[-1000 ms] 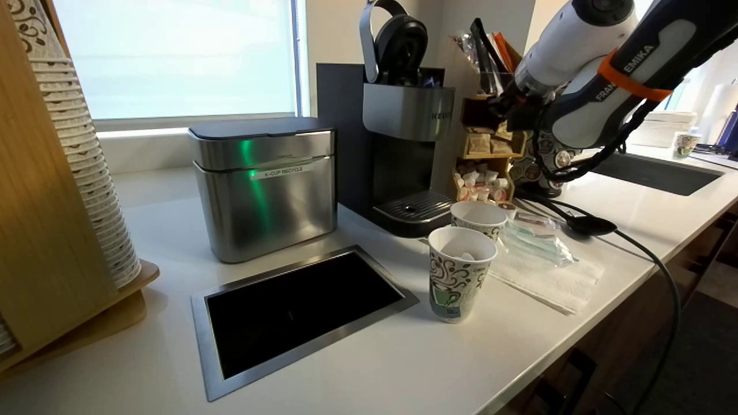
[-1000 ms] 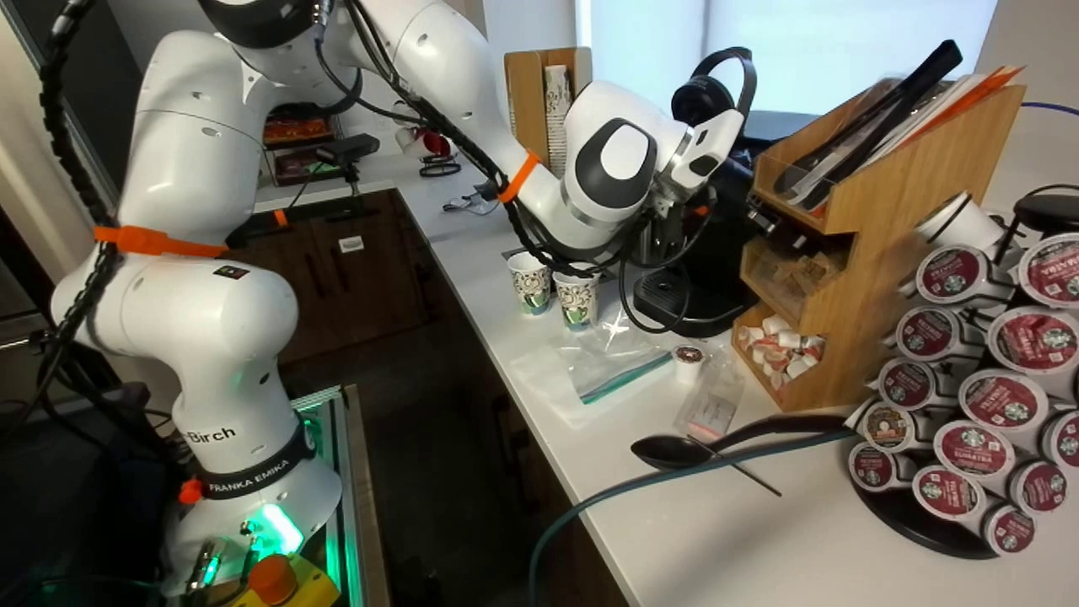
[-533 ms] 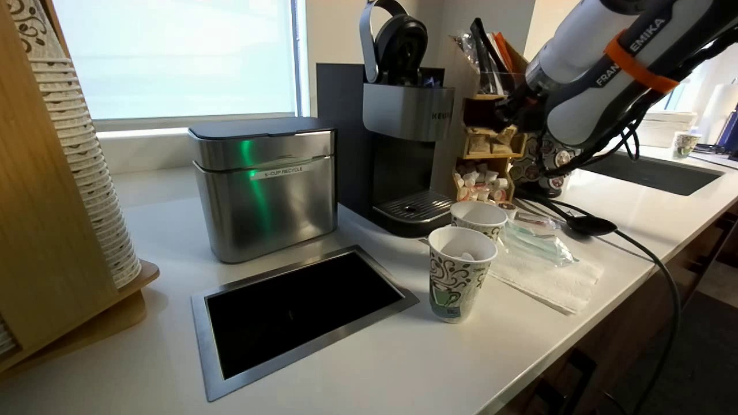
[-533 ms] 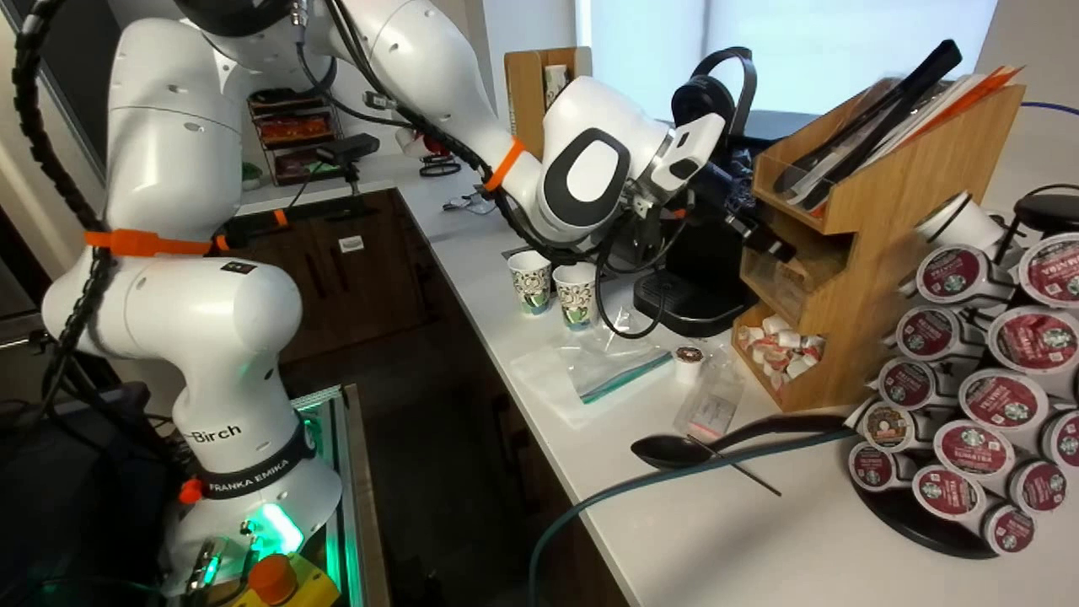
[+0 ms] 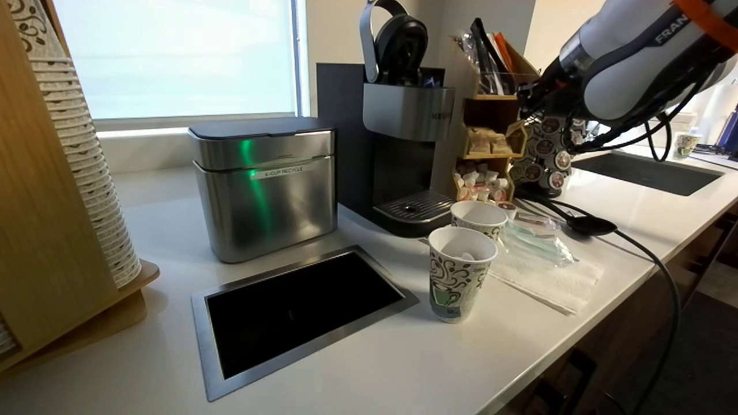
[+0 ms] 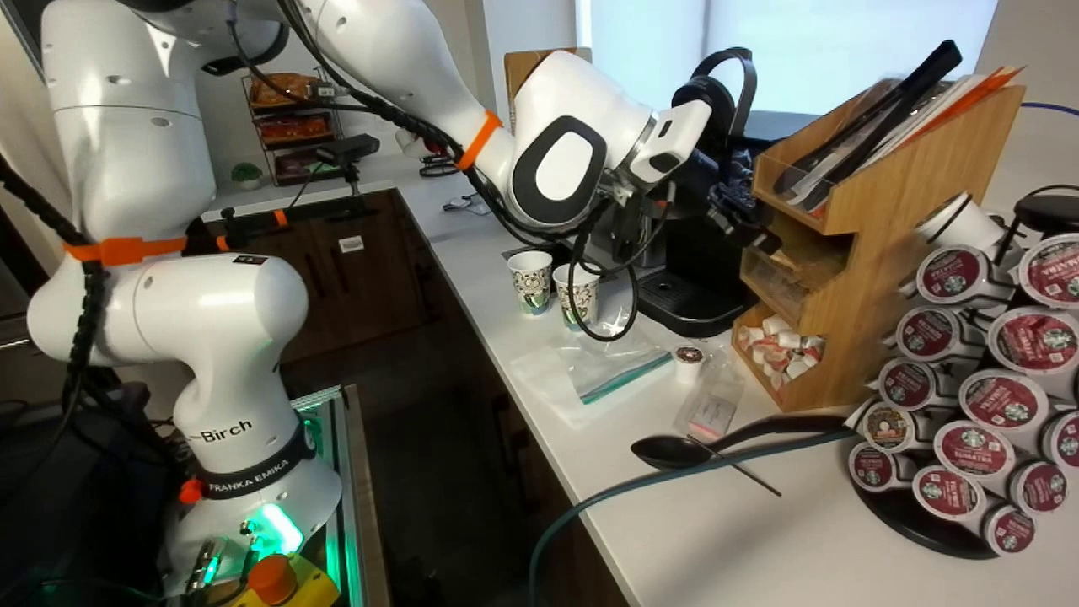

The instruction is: Remove a cookie from the wooden cupboard

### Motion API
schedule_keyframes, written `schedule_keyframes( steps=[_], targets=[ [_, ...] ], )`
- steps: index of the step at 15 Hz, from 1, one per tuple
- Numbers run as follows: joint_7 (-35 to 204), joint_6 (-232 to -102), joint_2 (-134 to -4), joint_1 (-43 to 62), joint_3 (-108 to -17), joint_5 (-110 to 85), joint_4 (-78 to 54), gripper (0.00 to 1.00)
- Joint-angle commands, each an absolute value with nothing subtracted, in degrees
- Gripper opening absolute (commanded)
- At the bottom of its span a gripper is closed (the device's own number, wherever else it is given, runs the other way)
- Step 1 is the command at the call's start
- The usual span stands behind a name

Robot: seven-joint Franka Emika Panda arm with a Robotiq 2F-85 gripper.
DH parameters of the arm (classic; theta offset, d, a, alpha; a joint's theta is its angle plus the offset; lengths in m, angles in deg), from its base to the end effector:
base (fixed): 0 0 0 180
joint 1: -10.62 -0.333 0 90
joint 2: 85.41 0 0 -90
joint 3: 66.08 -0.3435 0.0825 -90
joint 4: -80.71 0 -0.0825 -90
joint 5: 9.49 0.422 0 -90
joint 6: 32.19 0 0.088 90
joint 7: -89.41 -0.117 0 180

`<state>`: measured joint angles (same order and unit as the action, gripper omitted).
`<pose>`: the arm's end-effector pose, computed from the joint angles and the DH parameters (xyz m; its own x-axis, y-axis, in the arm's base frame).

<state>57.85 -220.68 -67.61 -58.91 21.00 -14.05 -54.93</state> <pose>0.5680 -0.1412 0.4154 0.4627 -0.3757 0.8030 -0.5469 -0.8338 -0.0750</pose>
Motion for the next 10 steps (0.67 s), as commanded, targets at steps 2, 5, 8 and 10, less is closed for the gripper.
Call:
schedule_keyframes(
  steps=[2, 5, 8, 10],
  targets=[
    [65.1, -215.3, -83.5, -69.6, 31.8, -18.6, -56.8, 0.0],
    [70.1, -209.2, -91.3, -73.5, 37.1, -19.9, -53.8, 0.0],
    [75.6, -201.0, -95.8, -67.8, 31.2, -17.6, -51.5, 0.0],
    [78.6, -194.4, -98.4, -61.4, 24.2, -16.8, -50.6, 0.0]
  ],
)
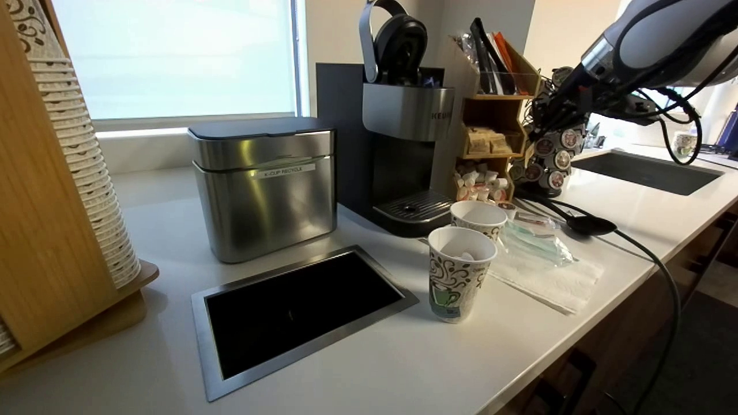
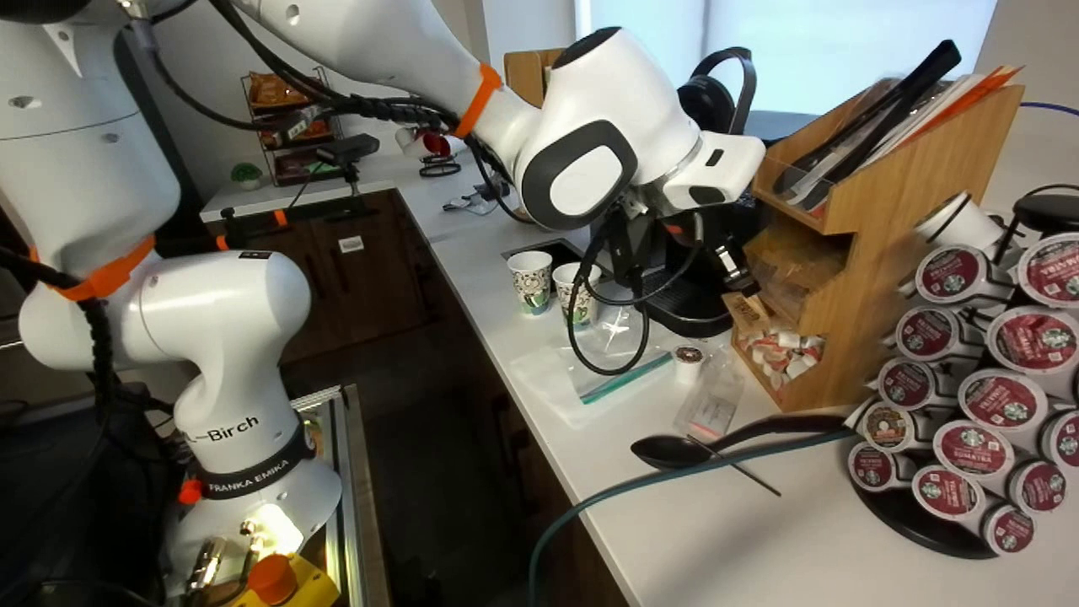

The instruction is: Remove a cookie from the wooden cupboard

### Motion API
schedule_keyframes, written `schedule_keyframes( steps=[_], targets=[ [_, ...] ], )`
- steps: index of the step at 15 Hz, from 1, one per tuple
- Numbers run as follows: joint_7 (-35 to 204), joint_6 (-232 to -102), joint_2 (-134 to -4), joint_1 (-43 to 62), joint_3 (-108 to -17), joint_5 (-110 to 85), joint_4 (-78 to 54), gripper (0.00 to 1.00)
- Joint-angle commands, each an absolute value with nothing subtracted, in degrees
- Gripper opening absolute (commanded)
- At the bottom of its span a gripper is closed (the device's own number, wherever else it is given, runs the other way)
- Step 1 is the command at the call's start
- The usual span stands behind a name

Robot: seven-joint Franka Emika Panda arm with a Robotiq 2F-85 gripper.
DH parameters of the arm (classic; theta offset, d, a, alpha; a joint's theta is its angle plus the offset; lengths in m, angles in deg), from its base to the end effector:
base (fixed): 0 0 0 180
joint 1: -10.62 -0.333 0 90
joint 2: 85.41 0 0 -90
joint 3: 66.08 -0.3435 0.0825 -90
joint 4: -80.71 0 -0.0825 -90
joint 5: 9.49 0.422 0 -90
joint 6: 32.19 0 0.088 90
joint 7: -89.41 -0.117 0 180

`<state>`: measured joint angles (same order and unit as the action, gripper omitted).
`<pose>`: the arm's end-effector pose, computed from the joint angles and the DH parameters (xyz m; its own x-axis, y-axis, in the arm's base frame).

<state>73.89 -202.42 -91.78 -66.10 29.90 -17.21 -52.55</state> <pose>0.5550 -0.1926 0.4001 0.6841 -0.4534 0.5714 -0.4401 -0.8812 -0.1724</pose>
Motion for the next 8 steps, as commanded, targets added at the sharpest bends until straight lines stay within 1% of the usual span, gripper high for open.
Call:
schedule_keyframes(
  steps=[1, 3, 4, 8],
  targets=[
    [79.7, -190.8, -99.7, -58.8, 21.0, -16.9, -50.1, 0.0],
    [80.8, -182.4, -102.0, -52.8, 14.5, -18.1, -49.2, 0.0],
    [85.3, -177.9, -100.2, -47.8, 9.3, -12.9, -48.9, 0.0],
    [87.8, -159.0, -99.4, -29.9, -7.2, -14.1, -48.3, 0.0]
  ],
)
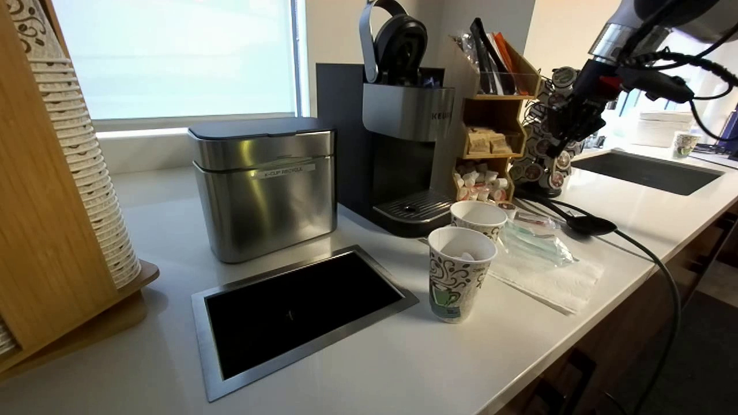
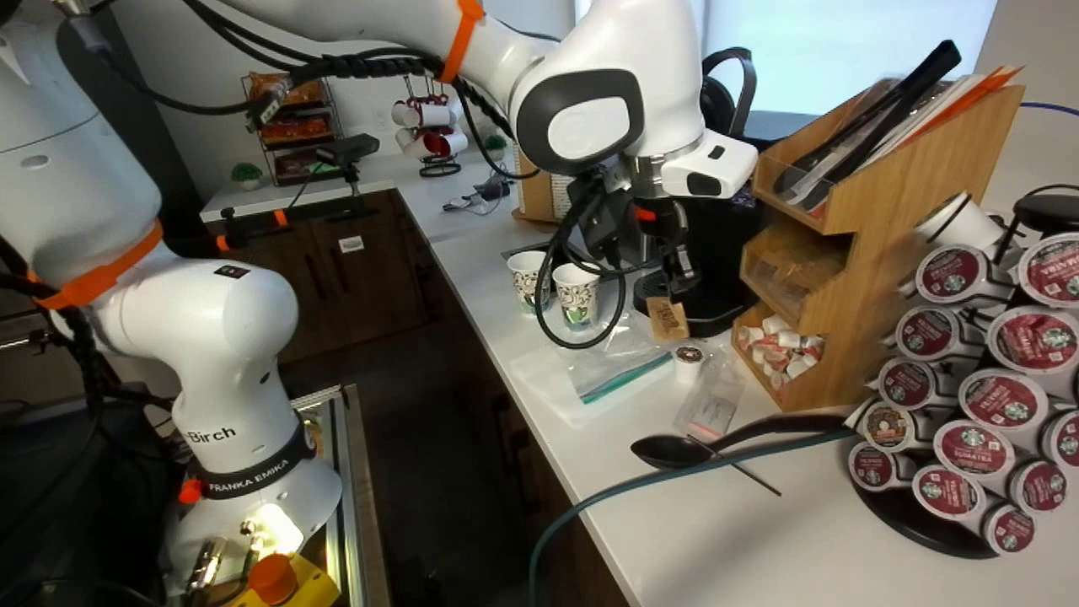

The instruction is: Remove a cookie from the wooden cupboard

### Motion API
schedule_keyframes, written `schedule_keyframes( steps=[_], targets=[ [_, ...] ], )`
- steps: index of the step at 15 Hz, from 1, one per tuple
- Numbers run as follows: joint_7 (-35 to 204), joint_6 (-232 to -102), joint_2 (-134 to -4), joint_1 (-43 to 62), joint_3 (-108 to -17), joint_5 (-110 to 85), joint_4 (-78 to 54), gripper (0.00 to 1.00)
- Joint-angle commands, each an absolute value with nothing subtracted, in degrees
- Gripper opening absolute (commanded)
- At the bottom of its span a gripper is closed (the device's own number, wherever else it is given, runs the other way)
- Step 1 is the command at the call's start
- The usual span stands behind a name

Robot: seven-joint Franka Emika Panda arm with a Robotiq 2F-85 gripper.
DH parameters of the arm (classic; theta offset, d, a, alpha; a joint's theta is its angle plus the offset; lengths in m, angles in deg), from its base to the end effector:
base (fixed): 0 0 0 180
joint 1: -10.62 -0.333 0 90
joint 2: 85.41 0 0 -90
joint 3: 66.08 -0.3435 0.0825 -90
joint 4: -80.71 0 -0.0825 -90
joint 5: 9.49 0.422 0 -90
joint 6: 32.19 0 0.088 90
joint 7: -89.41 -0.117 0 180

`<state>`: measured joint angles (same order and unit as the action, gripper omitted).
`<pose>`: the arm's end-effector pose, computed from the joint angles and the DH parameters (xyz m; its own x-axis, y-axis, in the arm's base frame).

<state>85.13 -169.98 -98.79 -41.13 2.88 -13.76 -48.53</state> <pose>0.5315 -0.1796 0.4166 0.9111 -0.3456 0.2248 -0.3118 -0.9343 -0.1726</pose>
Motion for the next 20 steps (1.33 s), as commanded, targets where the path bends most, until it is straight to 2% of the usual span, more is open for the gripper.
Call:
schedule_keyframes(
  steps=[1, 3, 4, 5, 9, 14, 15, 16, 20],
  targets=[
    [87.0, -155.4, -98.6, -25.4, -11.4, -15.3, -48.4, 0.0],
    [85.7, -149.1, -96.9, -16.2, -20.4, -17.6, -48.1, 0.0],
    [89.5, -154.0, -95.3, -12.1, -23.9, -11.4, -48.4, 0.02],
    [89.2, -151.8, -95.4, -8.4, -27.5, -12.4, -48.4, 0.02],
    [88.7, -150.7, -93.9, -6.5, -30.0, -12.5, -48.3, 0.0],
    [86.2, -151.7, -91.6, 5.9, -45.8, -14.2, -51.2, 0.0],
    [86.3, -151.2, -90.9, 7.7, -47.8, -14.1, -51.0, 0.27],
    [85.9, -150.9, -90.6, 9.4, -49.5, -14.6, -51.1, 0.28],
    [85.1, -152.7, -89.9, 13.8, -53.2, -14.4, -50.9, 0.57]
  ],
)
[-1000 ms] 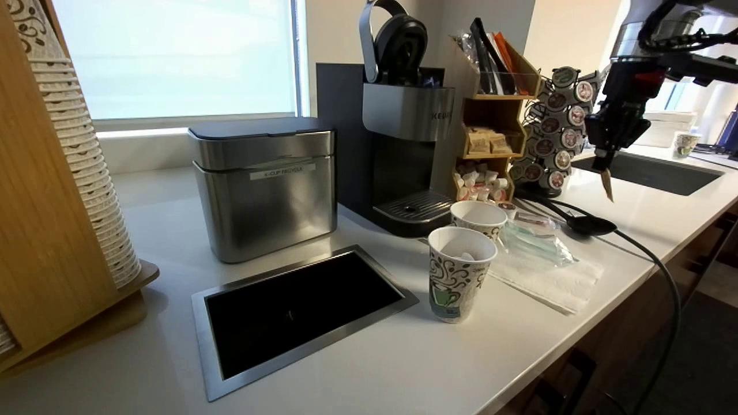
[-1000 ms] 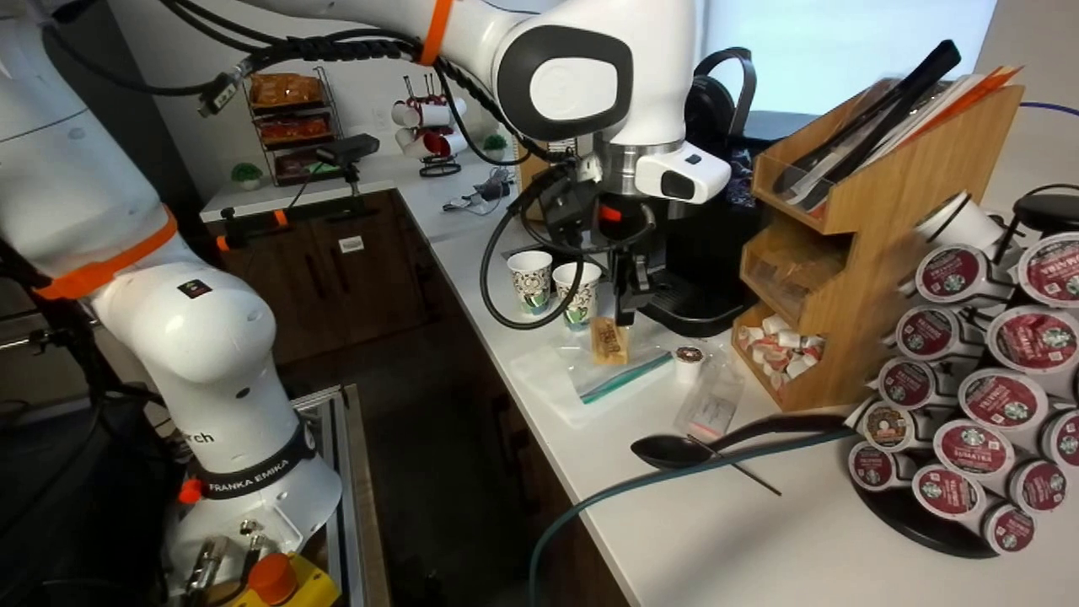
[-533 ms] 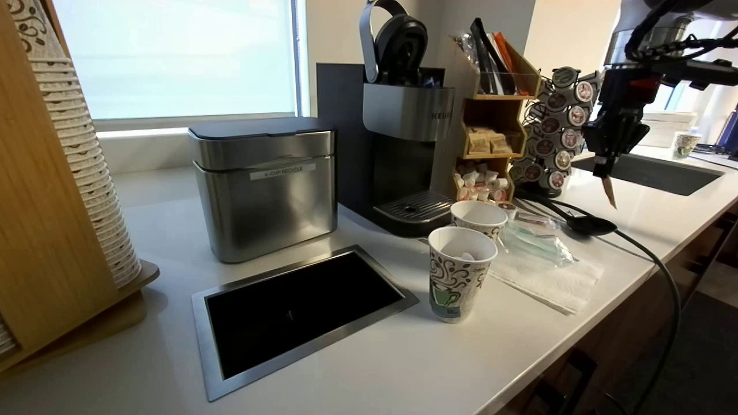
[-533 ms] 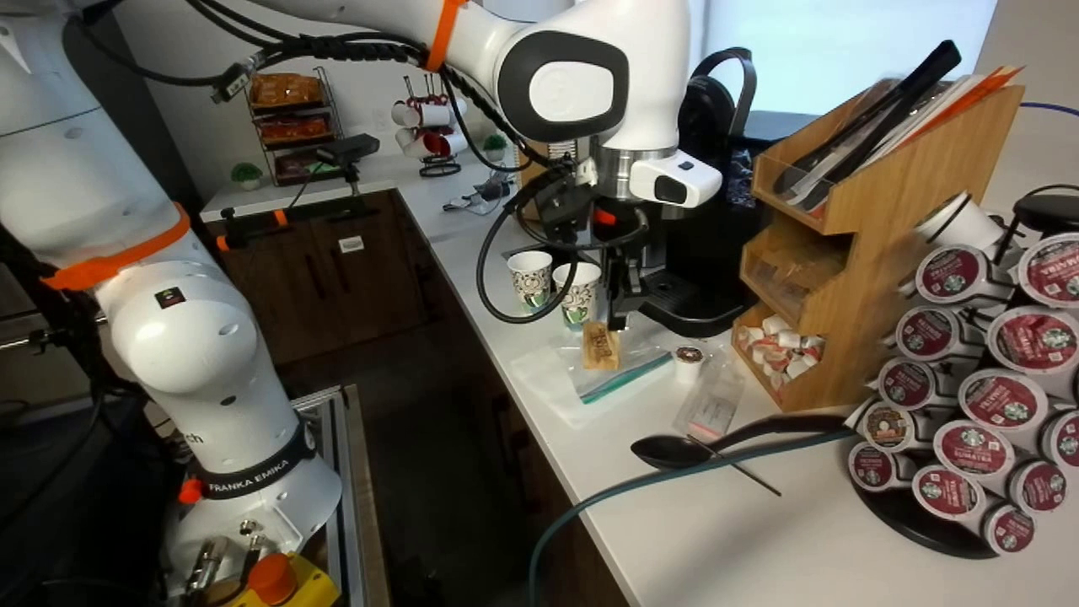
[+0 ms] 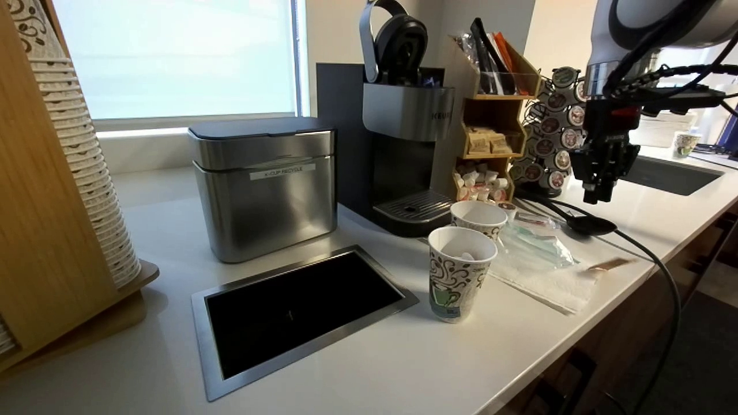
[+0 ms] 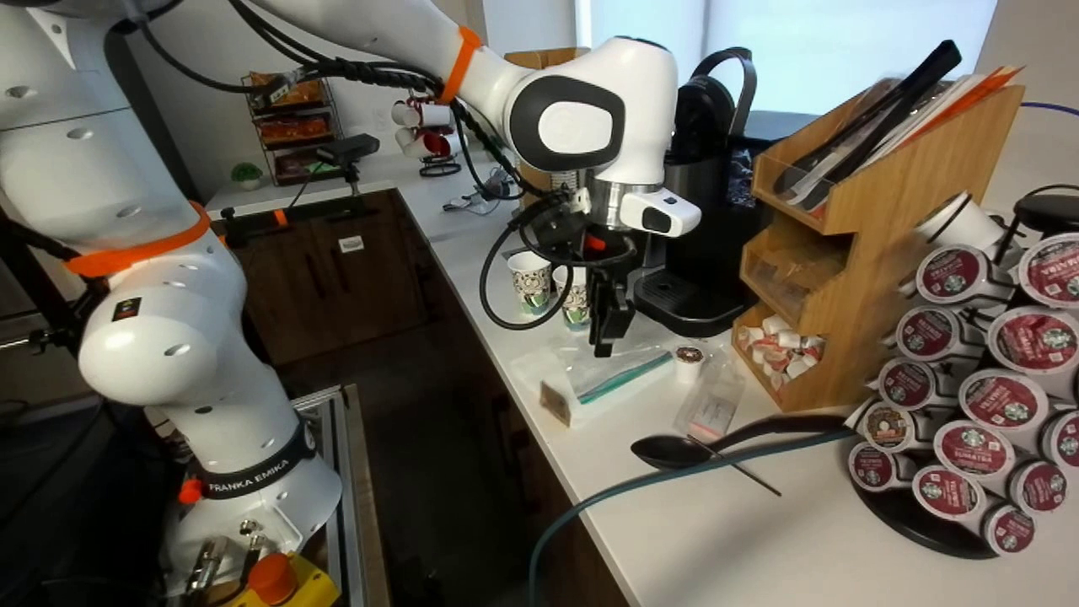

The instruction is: Remove a cookie from the wooden cupboard

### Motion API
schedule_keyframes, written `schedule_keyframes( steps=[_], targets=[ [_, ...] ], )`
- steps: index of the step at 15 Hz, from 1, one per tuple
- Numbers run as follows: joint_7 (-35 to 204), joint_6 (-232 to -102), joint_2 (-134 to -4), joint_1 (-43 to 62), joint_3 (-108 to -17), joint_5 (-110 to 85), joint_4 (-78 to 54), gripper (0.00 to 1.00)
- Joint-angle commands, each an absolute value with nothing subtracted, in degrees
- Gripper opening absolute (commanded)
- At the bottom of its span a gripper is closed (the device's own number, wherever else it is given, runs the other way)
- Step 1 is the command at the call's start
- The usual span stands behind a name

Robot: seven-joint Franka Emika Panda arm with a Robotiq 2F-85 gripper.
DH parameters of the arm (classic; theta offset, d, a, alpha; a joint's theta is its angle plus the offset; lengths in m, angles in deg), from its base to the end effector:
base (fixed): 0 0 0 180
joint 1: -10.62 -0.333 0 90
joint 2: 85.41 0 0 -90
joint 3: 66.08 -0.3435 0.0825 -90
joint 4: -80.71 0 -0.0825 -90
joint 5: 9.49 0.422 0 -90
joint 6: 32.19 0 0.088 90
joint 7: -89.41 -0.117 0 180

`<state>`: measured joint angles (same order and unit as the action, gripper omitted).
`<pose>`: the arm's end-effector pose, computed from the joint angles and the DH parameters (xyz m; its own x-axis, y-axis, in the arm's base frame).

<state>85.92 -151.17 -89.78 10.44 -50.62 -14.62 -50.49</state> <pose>0.4951 -0.1411 0.3656 0.9519 -0.2744 -0.1366 -0.2686 -0.9614 0.0596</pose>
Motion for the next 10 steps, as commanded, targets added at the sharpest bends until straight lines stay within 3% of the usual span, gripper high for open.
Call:
schedule_keyframes(
  steps=[1, 4, 5, 7, 10],
  targets=[
    [87.4, -151.0, -90.7, 14.3, -53.7, -12.8, -50.7, 0.63],
    [87.4, -151.3, -90.2, 15.6, -55.0, -13.8, -50.3, 0.87],
    [87.6, -151.3, -90.4, 15.9, -55.3, -13.8, -50.2, 0.69],
    [87.5, -151.3, -90.3, 16.2, -55.7, -13.8, -50.1, 0.85],
    [87.5, -151.3, -90.1, 16.3, -55.8, -13.9, -50.1, 0.87]
  ],
)
